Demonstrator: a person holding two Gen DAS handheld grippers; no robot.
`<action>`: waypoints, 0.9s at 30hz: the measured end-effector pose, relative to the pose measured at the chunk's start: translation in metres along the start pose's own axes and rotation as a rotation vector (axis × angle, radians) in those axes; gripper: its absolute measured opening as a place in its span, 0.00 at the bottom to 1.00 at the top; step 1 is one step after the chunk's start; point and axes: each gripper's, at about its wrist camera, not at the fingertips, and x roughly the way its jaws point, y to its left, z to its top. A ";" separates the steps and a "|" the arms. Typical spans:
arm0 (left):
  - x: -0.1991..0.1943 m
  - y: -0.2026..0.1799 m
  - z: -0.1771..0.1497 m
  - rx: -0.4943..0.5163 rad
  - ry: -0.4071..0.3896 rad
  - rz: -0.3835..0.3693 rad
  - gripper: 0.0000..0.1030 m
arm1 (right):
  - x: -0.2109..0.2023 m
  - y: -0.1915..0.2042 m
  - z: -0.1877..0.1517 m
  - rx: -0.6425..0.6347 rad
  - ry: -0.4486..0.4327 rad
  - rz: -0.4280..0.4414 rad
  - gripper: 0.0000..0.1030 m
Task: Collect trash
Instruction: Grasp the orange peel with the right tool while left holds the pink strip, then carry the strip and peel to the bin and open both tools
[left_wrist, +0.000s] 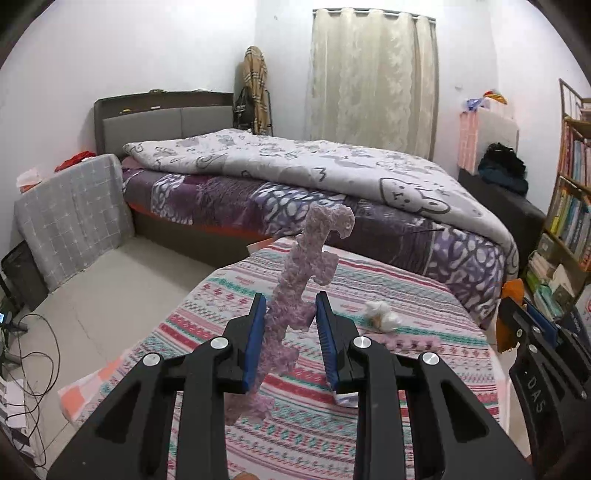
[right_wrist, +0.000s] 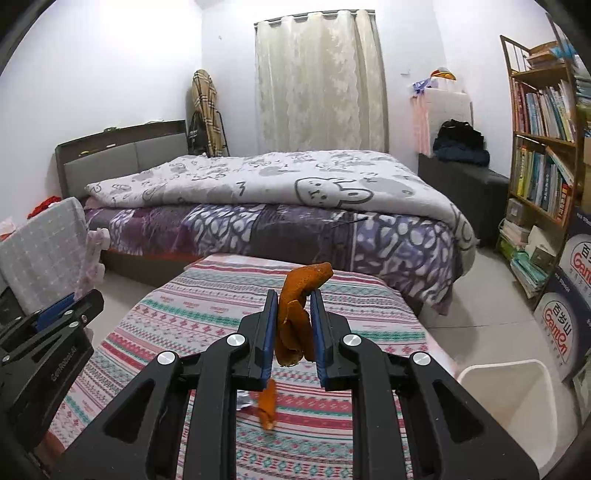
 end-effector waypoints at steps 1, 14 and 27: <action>-0.001 -0.004 0.000 0.002 0.000 -0.006 0.27 | 0.000 -0.005 0.001 0.004 0.002 -0.005 0.16; -0.004 -0.057 -0.005 0.049 -0.004 -0.078 0.27 | -0.008 -0.049 -0.001 0.038 0.016 -0.070 0.16; -0.002 -0.118 -0.013 0.091 0.008 -0.167 0.27 | -0.017 -0.110 -0.007 0.077 0.038 -0.175 0.16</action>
